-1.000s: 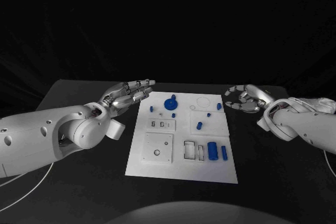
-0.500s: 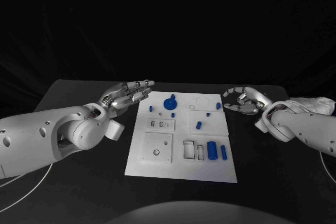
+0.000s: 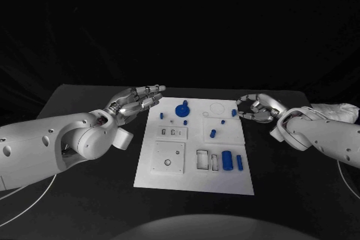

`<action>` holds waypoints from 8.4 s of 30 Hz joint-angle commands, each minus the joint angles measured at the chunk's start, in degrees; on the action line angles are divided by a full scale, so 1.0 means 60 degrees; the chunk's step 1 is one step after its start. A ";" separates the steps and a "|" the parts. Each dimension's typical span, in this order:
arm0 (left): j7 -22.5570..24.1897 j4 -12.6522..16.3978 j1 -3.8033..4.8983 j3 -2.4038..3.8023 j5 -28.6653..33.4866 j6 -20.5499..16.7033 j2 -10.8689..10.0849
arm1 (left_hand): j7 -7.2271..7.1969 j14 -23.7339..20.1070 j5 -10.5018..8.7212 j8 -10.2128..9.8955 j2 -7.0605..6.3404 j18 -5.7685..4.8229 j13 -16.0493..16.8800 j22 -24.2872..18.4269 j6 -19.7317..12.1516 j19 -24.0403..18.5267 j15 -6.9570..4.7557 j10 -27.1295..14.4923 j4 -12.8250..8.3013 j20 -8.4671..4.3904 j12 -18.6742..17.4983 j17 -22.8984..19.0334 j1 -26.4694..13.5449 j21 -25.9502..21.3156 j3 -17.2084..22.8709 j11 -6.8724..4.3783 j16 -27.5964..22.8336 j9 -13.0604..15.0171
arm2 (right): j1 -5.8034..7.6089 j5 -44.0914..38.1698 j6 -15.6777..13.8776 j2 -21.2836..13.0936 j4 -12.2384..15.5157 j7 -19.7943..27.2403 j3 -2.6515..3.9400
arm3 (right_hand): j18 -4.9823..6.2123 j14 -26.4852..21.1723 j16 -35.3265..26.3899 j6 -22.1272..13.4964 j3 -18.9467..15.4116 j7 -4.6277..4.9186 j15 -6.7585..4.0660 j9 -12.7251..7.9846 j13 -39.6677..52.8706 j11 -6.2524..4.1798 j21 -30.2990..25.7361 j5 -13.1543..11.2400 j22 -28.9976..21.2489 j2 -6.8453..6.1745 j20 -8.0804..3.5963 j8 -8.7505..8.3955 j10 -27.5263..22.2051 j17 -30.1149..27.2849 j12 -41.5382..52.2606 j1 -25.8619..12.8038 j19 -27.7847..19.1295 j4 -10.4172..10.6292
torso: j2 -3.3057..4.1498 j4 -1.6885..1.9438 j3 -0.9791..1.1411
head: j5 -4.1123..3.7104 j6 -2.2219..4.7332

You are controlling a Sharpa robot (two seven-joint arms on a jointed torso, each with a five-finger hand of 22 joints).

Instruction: Assemble the parts on the task board

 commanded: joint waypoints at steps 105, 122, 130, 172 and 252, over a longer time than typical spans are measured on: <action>-0.0053 -0.0022 0.0003 0.0009 -0.0066 0.0319 0.0130 | 0.0083 -0.0002 0.0075 0.0067 0.0064 0.0155 0.0005 -0.0040 0.0022 0.0005 0.0098 0.0017 -0.0012 0.0073 0.0107 0.0018 0.0168 0.0061 0.0120 0.0075 0.0069 0.0015 | 0.1181 -0.0279 0.1044 0.1290 0.2534 -0.1573 0.0015 | -0.0059 0.0977 0.0033 0.1167 0.0343 0.0243 0.0109 -0.0231 0.2514 0.0165 -0.0187 0.0890 0.2413 0.0330 0.0082 0.1144 0.0975 0.2515 0.0037 0.0652 0.0746 -0.0296 | 0.0002 0.0018 -0.0001 | 0.0082 -0.0245; -0.0018 -0.0017 0.0004 0.0010 -0.0067 0.0328 0.0198 | 0.0077 0.0001 0.0086 0.0077 0.0079 0.0157 0.0006 -0.0039 0.0033 0.0011 0.0098 0.0014 -0.0024 0.0074 0.0126 0.0020 0.0213 0.0065 0.0154 0.0070 0.0077 0.0016 | 0.0736 -0.1280 0.1367 0.2261 0.2142 -0.2512 0.0015 | -0.0009 0.0977 0.0033 0.1151 0.0326 0.0320 0.0178 -0.0388 0.2514 0.0243 -0.0334 0.0841 0.2345 0.0230 0.0141 0.1013 0.0975 0.2515 0.0037 0.0554 0.0582 -0.0321 | -0.0002 -0.0007 0.0005 | 0.0136 -0.0331; -0.0031 -0.0019 0.0004 0.0010 -0.0067 0.0338 0.0199 | 0.0077 0.0001 0.0086 0.0077 0.0080 0.0157 0.0006 -0.0039 0.0032 0.0012 0.0098 0.0013 -0.0025 0.0074 0.0126 0.0020 0.0215 0.0065 0.0155 0.0070 0.0077 0.0016 | 0.0559 -0.1337 0.1316 0.2395 0.1996 -0.2553 0.0016 | 0.0006 0.0977 0.0033 0.1172 0.0343 0.0334 0.0191 -0.0419 0.2514 0.0257 -0.0376 0.0853 0.2325 0.0229 0.0154 0.0995 0.0975 0.2515 0.0037 0.0557 0.0535 -0.0342 | 0.0000 -0.0004 0.0005 | 0.0153 -0.0357; -0.0157 -0.0023 0.0003 0.0010 -0.0068 0.0404 0.0226 | 0.0082 -0.0001 0.0089 0.0077 0.0090 0.0156 0.0005 -0.0042 0.0026 0.0006 0.0100 0.0007 -0.0020 0.0076 0.0136 0.0018 0.0229 0.0058 0.0171 0.0074 0.0074 0.0015 | 0.0236 -0.1625 0.1653 0.2798 0.1385 -0.2780 0.0016 | 0.0081 0.0977 0.0033 0.1098 0.0427 0.0378 0.0254 -0.0644 0.2514 0.0309 -0.0600 0.0849 0.2224 0.0212 0.0228 0.0786 0.0975 0.2515 0.0037 0.0498 0.0289 -0.0430 | 0.0001 -0.0002 0.0004 | 0.0184 -0.0401; -0.3286 -0.0223 0.1297 0.0046 -0.4469 -0.1561 0.0478 | 0.0190 0.6901 -0.2492 0.0003 -0.0514 0.0174 0.2669 0.1745 -0.0315 0.7281 0.0630 0.5537 -0.0028 -0.0120 0.7295 0.2356 -0.1171 0.4394 -0.0999 0.0950 0.7483 0.0011 | 0.1745 -0.0029 -0.0283 -0.0723 0.3846 -0.1921 -0.0001 | 0.0160 0.0977 0.0033 0.0260 -0.1954 0.0423 0.0321 -0.2958 0.2514 0.0370 -0.0940 -0.2907 0.2125 0.0511 0.0307 -0.0369 0.0975 0.2515 0.0037 -0.0132 0.0028 0.0691 | -0.0087 -0.0130 0.0126 | 0.0150 -0.0401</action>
